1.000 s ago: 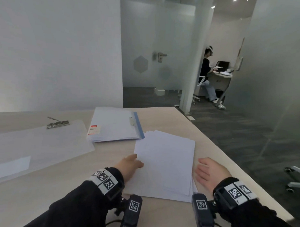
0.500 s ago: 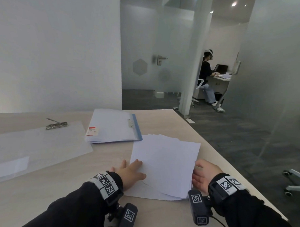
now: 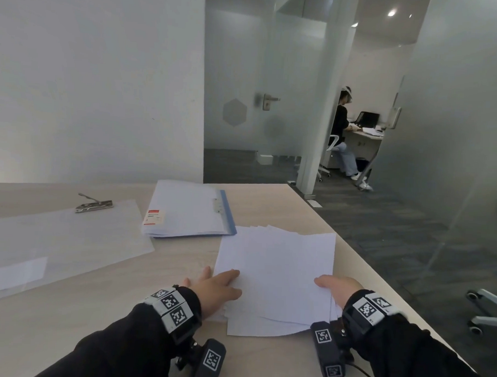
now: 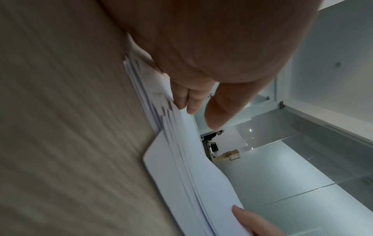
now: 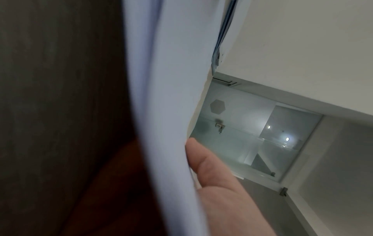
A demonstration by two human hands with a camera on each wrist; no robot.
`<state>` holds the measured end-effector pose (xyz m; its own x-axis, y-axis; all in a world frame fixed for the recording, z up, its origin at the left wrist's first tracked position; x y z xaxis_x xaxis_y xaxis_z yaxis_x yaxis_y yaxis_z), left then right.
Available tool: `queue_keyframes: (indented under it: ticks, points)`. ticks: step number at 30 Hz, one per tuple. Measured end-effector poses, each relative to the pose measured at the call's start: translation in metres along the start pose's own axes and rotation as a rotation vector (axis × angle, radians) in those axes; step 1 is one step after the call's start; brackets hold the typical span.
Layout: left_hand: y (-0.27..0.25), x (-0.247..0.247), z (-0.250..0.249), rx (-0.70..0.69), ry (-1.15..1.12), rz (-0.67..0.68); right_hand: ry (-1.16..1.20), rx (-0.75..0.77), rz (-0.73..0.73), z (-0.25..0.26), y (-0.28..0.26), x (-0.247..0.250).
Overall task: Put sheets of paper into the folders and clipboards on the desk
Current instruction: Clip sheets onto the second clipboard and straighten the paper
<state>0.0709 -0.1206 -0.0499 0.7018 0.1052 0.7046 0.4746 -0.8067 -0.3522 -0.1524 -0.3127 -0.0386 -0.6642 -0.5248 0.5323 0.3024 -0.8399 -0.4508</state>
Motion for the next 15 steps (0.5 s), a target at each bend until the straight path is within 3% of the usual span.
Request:
queue_keyframes:
  ticks: [7, 11, 13, 15]
  points:
    - [-0.003, -0.001, -0.008, -0.022, 0.068, 0.004, -0.174, 0.068, -0.051, 0.002, -0.006, 0.016]
    - [-0.004, 0.0, -0.013, -0.051, 0.11, -0.005, -0.102, 0.121, -0.106, -0.007, -0.01, 0.033]
    - [-0.003, 0.005, -0.006, -0.022, -0.076, -0.042, -0.057, 0.169, -0.122, -0.007, -0.018, 0.04]
    - [-0.005, 0.013, -0.002, -0.007, -0.422, -0.104, 0.018, 0.252, -0.137, -0.001, -0.029, 0.045]
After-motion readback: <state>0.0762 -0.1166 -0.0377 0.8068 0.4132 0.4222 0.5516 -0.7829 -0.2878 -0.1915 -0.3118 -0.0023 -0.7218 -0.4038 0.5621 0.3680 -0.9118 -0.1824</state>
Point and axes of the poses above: each hand's wrist, its own y-axis towards the middle knuckle, its own x-axis out of the back of the hand, z = x × y, the point moved 9 cm from there along y, towards the middle knuckle, and after that the axes turned 10 degrees about -y, right-handed, at the moved point
